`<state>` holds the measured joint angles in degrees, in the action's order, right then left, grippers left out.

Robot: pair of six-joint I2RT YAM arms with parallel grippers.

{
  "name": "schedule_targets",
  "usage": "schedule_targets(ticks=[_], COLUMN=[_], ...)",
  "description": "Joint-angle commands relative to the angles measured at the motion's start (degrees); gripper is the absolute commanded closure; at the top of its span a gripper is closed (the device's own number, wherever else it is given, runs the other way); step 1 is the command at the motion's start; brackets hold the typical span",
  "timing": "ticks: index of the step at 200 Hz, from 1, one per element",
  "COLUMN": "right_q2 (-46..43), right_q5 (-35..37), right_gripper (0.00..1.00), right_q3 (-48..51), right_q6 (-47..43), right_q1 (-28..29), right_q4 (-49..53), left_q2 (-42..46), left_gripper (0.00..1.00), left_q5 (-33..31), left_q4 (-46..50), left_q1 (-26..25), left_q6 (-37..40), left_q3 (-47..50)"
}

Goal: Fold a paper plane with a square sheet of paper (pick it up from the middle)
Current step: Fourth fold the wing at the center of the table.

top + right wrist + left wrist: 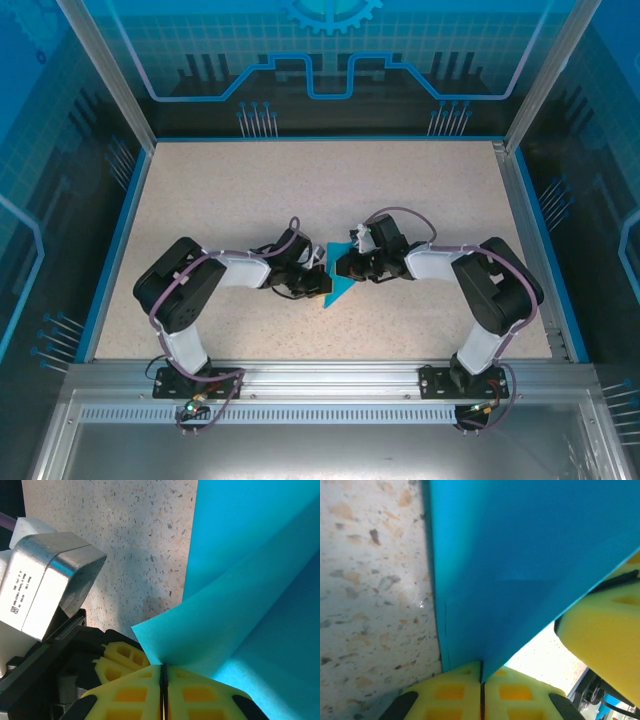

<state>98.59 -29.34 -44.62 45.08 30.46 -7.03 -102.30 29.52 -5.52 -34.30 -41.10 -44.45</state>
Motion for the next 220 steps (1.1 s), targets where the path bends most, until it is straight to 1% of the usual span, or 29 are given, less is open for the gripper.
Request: schedule_targets(ticks=[1, 36, 67, 107, 150, 166, 196, 220], right_q2=[0.77, 2.13, 3.71, 3.88, 4.65, 4.8, 4.13, 4.6], right_q5=[-0.28, -0.62, 0.26, 0.63, 0.24, -0.01, -0.09, -2.04], right_gripper=[0.89, 0.88, 0.88, 0.88, 0.88, 0.88, 0.87, 0.86], right_q3=[-1.26, -1.83, -2.22, -2.23, -2.93, -2.92, -2.64, -2.98], right_q6=[0.79, 0.31, 0.51, 0.8, 0.4, 0.45, 0.41, 0.51], right_q1=[0.04, -0.12, -0.36, -0.39, -0.4, -0.4, -0.4, -0.32], right_q4=[-1.12, -1.17, -1.02, -1.08, -0.79, -0.98, -1.13, -2.09], left_q2=[-1.91, -1.5, -0.72, 1.89, 3.16, 3.1, 3.21, 2.46], left_gripper=[0.91, 0.9, 0.84, 0.81, 0.86, 0.9, 0.98, 1.0], left_q5=[1.4, 1.91, 0.91, -0.31, -0.96, -0.95, -1.22, 0.35], left_q4=[0.72, 1.46, 2.76, 2.47, 2.91, 3.4, 2.87, 3.86], left_q1=[0.73, 1.7, 1.76, 1.7, 1.74, 1.71, 1.77, 2.04], left_q6=[-1.33, -1.37, -0.56, -0.67, -0.47, -0.12, -1.75, -2.79], left_q3=[0.73, 0.76, 0.64, 2.83, 3.7, 3.19, 3.16, 2.01])
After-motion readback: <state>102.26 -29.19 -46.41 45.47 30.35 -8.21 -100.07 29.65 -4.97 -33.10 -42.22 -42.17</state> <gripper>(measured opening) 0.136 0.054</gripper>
